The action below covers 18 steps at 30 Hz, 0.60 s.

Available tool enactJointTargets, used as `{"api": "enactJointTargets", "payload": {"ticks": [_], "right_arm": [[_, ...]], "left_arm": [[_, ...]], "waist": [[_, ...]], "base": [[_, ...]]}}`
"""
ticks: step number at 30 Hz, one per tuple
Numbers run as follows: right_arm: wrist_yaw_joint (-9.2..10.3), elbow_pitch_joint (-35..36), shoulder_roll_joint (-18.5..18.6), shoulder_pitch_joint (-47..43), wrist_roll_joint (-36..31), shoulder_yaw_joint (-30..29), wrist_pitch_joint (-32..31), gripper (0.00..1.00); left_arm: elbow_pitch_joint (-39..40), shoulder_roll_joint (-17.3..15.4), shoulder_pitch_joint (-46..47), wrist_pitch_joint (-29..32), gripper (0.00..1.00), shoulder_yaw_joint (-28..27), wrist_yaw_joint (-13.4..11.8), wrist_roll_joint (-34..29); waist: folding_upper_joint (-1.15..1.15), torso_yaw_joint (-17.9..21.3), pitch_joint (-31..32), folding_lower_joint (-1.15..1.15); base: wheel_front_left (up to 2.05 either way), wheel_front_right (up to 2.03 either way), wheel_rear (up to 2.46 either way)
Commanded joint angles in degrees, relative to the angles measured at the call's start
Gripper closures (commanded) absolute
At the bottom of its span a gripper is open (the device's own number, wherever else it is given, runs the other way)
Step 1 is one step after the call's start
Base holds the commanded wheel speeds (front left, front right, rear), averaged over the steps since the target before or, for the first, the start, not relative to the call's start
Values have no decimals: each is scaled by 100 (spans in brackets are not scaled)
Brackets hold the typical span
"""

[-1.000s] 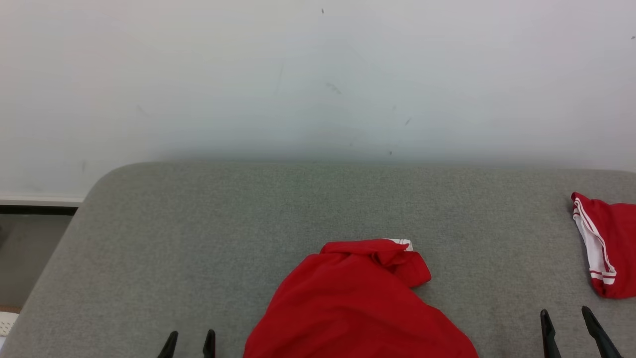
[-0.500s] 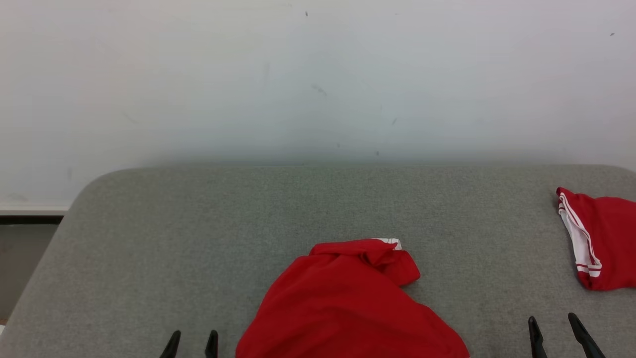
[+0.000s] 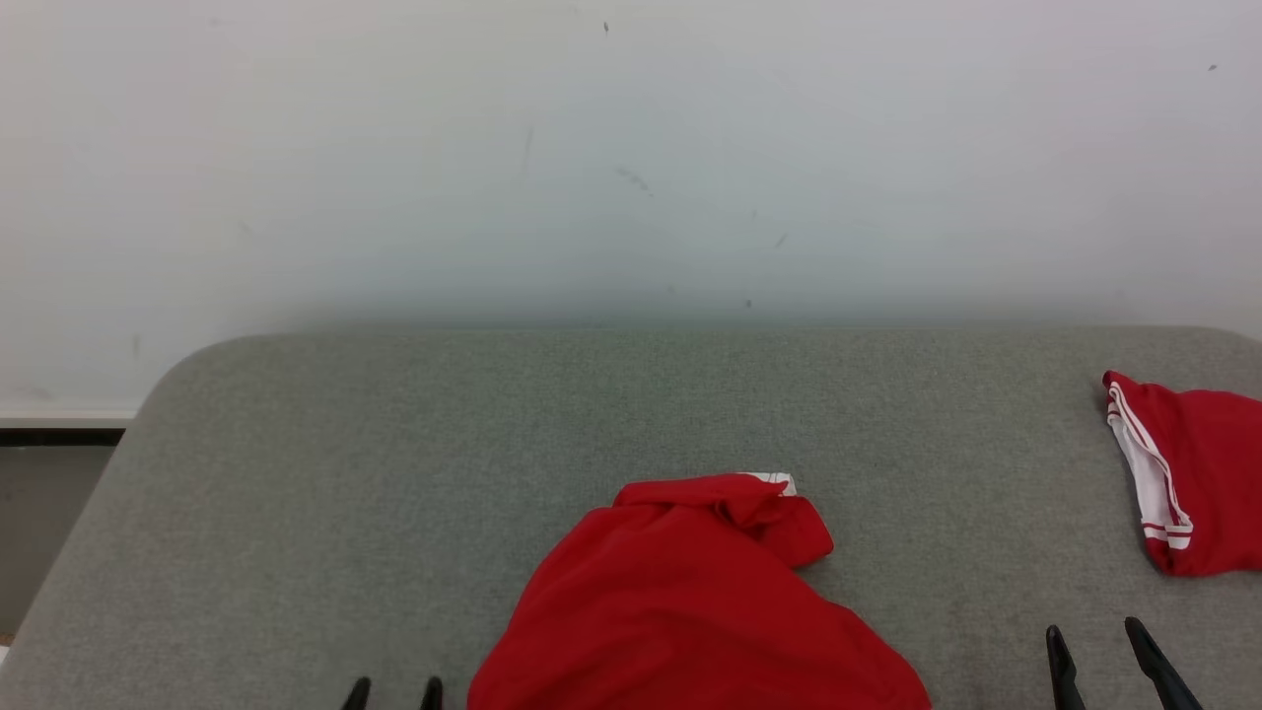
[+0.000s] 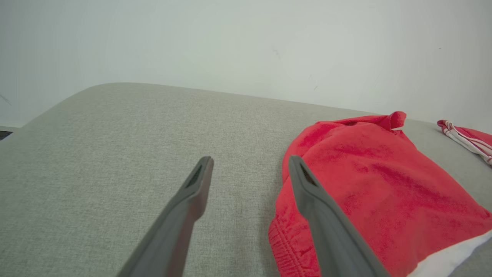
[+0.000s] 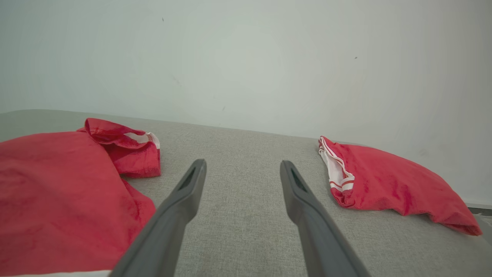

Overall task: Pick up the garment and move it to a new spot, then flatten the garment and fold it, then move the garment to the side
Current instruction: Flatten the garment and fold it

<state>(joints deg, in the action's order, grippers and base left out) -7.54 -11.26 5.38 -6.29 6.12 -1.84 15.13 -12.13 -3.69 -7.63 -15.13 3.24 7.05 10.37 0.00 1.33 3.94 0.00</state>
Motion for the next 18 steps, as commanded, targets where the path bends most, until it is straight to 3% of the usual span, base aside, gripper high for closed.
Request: {"api": "enactJointTargets", "payload": {"ticks": [1, 5, 13, 18], "right_arm": [[12, 48, 105, -1, 69, 53, -4, 0], [12, 31, 445, 10, 257, 414, -4, 0], [12, -383, 1311, 215, 933, 1685, -267, 0], [12, -553, 1560, 404, 1294, 2205, -380, 0]], "left_arm": [[-102, -47, -123, 2, 0, 80, 25, 91], [-211, -433, -190, 142, 0, 476, 38, 465], [178, -1416, -410, 1332, 0, 1568, 44, 1880], [246, -1645, -335, 1569, 0, 2014, 44, 2365]], "waist": [[0, 1, 11, 0], [0, 13, 8, 0], [0, -52, -136, 0], [0, -108, -288, 0]], "base": [[0, 0, 0], [0, 0, 0], [0, 0, 0], [0, 0, 0]]}}
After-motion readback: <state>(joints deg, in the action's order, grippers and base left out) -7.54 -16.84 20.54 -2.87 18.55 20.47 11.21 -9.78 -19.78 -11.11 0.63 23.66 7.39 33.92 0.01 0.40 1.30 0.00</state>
